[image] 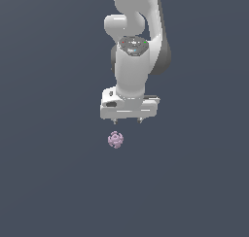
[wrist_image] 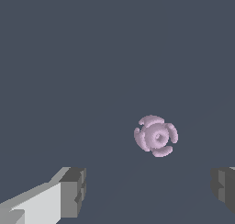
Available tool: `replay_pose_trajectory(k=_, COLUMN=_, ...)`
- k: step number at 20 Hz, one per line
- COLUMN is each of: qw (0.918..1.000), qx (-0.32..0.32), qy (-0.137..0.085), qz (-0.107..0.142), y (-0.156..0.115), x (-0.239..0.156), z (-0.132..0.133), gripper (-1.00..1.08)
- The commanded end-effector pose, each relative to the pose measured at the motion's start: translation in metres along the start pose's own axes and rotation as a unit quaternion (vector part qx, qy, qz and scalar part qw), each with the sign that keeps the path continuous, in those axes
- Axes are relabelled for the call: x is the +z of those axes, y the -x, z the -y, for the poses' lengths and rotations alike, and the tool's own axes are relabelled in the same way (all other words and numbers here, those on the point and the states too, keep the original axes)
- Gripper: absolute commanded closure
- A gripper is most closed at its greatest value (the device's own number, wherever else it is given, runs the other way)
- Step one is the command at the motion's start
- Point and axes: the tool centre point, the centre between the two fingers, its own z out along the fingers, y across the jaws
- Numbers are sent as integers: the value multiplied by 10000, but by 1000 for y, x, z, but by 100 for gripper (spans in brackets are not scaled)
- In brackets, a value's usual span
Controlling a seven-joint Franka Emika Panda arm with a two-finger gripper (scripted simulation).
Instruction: Pick up the object and move it to a goal position.
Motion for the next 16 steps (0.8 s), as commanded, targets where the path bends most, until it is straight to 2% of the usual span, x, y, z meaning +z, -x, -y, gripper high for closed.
replay_pose_trajectory(k=1, qw=10000, qx=0, qy=0, qz=0, y=0, x=0, z=0, gripper=-92)
replay_pose_trajectory(k=10, qw=9997, qx=-147, qy=44, qz=-174, y=-10, x=-19, z=21, gripper=-92)
replay_pose_trajectory(k=16, qw=9998, qx=-81, qy=34, qz=-159, y=-10, x=-16, z=19, gripper=-92)
